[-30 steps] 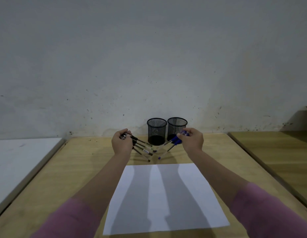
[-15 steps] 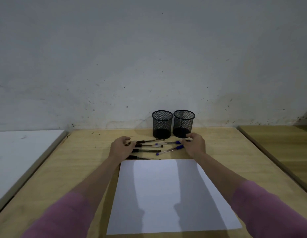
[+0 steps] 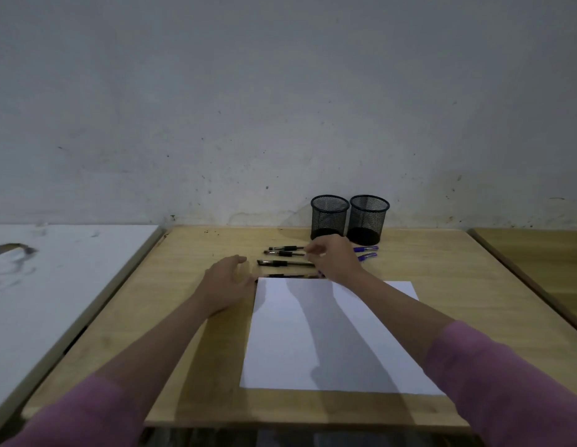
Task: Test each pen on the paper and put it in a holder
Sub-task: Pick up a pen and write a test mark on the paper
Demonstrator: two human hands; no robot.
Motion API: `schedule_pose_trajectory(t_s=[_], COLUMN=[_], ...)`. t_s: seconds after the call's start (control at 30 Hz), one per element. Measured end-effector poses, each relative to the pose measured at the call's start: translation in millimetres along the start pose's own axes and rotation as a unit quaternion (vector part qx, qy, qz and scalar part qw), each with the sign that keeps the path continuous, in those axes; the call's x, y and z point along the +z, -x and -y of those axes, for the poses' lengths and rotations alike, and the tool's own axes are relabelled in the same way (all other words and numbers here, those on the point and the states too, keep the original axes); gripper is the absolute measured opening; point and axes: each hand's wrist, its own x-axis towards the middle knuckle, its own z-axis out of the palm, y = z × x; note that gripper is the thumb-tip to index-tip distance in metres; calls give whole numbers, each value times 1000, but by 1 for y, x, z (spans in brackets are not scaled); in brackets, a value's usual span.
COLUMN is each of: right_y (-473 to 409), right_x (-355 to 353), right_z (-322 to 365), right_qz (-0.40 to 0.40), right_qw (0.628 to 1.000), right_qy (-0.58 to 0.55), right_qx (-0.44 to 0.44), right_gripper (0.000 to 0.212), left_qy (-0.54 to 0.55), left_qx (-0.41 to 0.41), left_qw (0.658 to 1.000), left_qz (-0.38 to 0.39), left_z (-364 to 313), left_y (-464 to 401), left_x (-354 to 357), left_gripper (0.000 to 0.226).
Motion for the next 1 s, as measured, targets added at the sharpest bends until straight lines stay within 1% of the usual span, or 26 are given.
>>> schedule_pose_trajectory(t_s=[0.1, 0.13, 0.2, 0.27, 0.4, 0.5, 0.63, 0.83, 0.9, 1.0], right_y=[1, 1, 1, 0, -5, -7, -7, -7, -5, -1], right_x=[15, 19, 27, 33, 38, 37, 34, 34, 33, 26], right_z=[11, 14, 17, 19, 18, 15, 14, 19, 21, 24], right_qz=[51, 63, 84, 96, 100, 124, 154, 174, 166, 123], right_qw=[998, 997, 992, 987, 987, 986, 981, 975, 977, 987], right_qy=[38, 52, 92, 125, 122, 114, 122, 134, 135, 98], right_qx=[-7, -5, -3, -1, 14, 8, 0, 13, 17, 25], right_gripper=[17, 18, 17, 16, 14, 13, 14, 10, 7, 6], left_qy=[-121, -150, -175, -176, -157, -155, -158, -151, -148, -121], left_qx=[7, 14, 30, 37, 35, 32, 33, 25, 22, 22], left_qw=[990, 985, 981, 982, 985, 986, 986, 987, 987, 991], left_qz=[70, 81, 75, 65, 58, 52, 51, 54, 52, 47], left_z=[15, 18, 20, 19, 22, 23, 24, 22, 21, 21], left_y=[13, 16, 20, 21, 20, 19, 17, 19, 20, 20], left_x=[-2, 0, 4, 6, 5, 6, 7, 6, 6, 4], left_gripper=[75, 73, 65, 64, 75, 75, 65, 74, 74, 67])
